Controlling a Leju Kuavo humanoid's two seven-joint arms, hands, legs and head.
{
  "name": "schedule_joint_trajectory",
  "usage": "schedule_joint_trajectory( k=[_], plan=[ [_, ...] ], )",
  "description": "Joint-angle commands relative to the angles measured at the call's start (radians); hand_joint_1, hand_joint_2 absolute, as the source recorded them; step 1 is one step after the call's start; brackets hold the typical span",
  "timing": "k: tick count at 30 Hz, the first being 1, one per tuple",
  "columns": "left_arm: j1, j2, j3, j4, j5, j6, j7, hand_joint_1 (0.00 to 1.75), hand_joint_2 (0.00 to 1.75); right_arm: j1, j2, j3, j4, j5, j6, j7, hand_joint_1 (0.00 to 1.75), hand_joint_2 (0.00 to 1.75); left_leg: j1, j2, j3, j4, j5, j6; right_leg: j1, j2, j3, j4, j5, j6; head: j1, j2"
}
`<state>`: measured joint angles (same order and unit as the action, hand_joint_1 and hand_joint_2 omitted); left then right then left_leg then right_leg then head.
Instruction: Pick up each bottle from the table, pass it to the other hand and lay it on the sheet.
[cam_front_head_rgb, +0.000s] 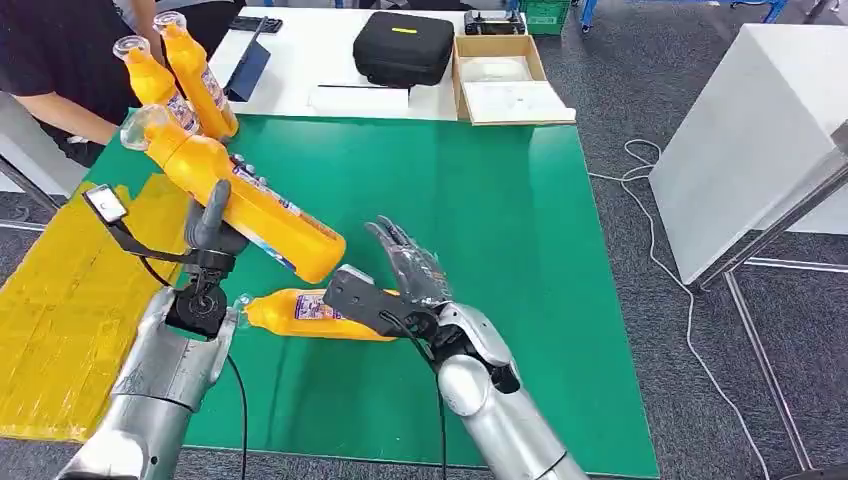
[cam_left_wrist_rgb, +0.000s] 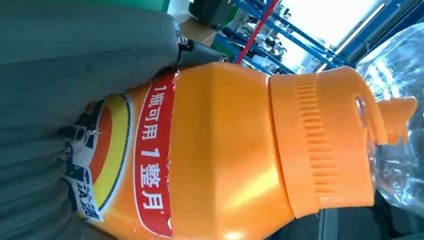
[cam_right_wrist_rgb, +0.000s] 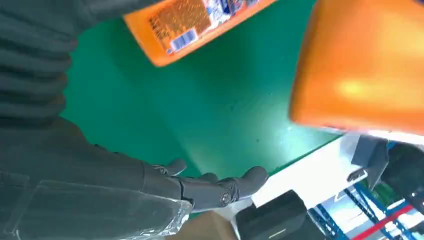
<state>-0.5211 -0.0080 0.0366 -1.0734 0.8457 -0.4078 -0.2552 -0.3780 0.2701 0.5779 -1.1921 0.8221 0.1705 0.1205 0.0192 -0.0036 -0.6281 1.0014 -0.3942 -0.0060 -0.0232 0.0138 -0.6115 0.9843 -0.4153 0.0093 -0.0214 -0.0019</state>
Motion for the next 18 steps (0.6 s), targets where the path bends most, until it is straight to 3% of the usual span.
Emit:
schedule_joint_trajectory(
  k=[1,10,12,14,18],
  plan=[
    [-0.075,-0.001,0.021,0.125,-0.003,-0.005,-0.004,1.75,1.75,0.002,-0.051,-0.029,-0.036,0.002,0.005,-0.008,0.0,0.0,0.0,-0.002,0.002,-0.001,0.0,0.0,0.0,-0.003,0.003,-0.001,-0.001,-0.001,0.0,0.0],
    [-0.093,0.019,0.024,0.131,-0.05,0.022,-0.046,1.75,1.75,-0.009,-0.06,-0.022,-0.013,0.0,-0.009,-0.019,0.0,0.0,0.0,-0.002,0.002,0.0,0.0,0.0,0.001,-0.002,0.003,-0.001,-0.001,-0.001,0.0,0.0],
    [-0.129,0.054,0.019,0.118,-0.284,0.198,-0.2,1.75,1.75,-0.001,-0.068,-0.028,-0.021,0.0,-0.015,-0.017,0.0,0.0,0.0,-0.002,0.002,0.0,-0.001,0.0,0.001,-0.003,0.003,0.0,-0.001,-0.001,0.0,0.0],
    [-0.212,0.078,0.019,0.144,-0.626,0.513,-0.276,1.75,1.75,0.005,-0.076,-0.026,-0.027,0.002,-0.021,-0.013,0.0,0.0,0.001,-0.003,0.002,0.002,-0.001,0.0,0.002,-0.005,0.004,0.001,-0.002,-0.002,0.0,0.0],
    [-0.272,0.123,0.056,0.27,-1.059,0.887,-0.282,1.75,1.75,0.012,-0.093,0.009,-0.009,-0.007,-0.027,-0.024,0.0,0.0,0.002,-0.002,0.001,0.001,0.001,-0.001,0.002,-0.003,0.003,0.0,-0.001,-0.002,0.0,0.0]
  ],
)
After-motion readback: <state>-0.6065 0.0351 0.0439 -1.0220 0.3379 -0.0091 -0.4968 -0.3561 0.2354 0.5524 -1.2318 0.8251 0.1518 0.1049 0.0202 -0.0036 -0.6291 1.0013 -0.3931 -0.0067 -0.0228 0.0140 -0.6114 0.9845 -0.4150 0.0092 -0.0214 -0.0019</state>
